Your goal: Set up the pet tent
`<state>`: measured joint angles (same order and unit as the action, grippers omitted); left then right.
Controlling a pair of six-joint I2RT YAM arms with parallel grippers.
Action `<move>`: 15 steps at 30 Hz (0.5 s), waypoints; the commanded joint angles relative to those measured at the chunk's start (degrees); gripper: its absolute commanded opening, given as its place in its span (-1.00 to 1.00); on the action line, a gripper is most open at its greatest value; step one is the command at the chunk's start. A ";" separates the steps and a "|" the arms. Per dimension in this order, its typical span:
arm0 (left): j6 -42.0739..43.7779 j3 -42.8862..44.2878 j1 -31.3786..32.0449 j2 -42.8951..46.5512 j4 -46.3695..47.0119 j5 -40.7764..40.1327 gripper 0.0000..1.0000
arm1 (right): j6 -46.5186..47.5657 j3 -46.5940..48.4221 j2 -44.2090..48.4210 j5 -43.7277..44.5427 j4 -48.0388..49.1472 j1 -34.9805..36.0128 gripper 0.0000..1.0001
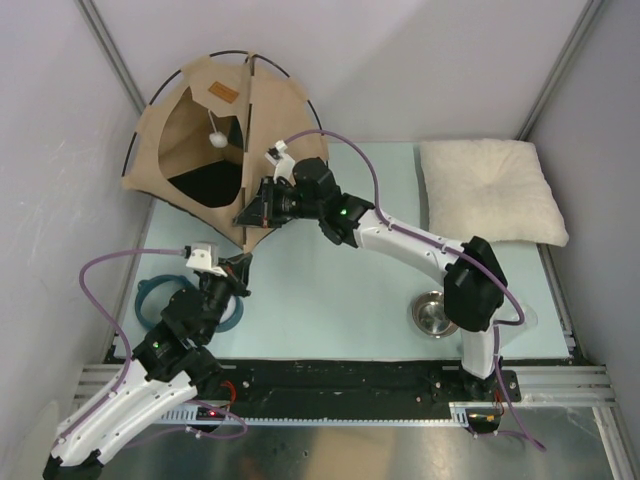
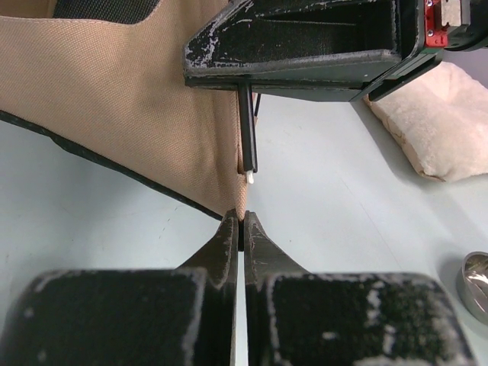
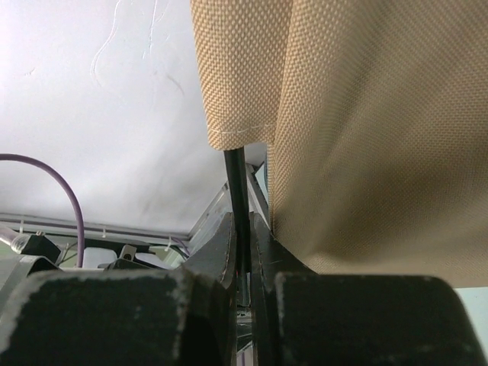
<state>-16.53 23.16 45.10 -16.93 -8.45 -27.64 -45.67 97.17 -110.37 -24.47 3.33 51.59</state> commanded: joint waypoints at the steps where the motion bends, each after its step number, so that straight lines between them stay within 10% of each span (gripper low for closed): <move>1: -1.99 -0.01 2.25 -0.06 -7.65 4.37 -1.00 | -3.47 4.67 -1.25 11.07 6.60 -6.36 -1.00; 15: -2.11 -0.19 2.67 -0.24 -7.94 3.89 -1.00 | -11.25 4.29 -2.95 7.92 7.73 -8.46 -1.00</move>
<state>-16.56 23.16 45.52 -16.99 -8.58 -28.56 -51.33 98.08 -112.01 -26.46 3.31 50.52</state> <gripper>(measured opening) 0.012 0.058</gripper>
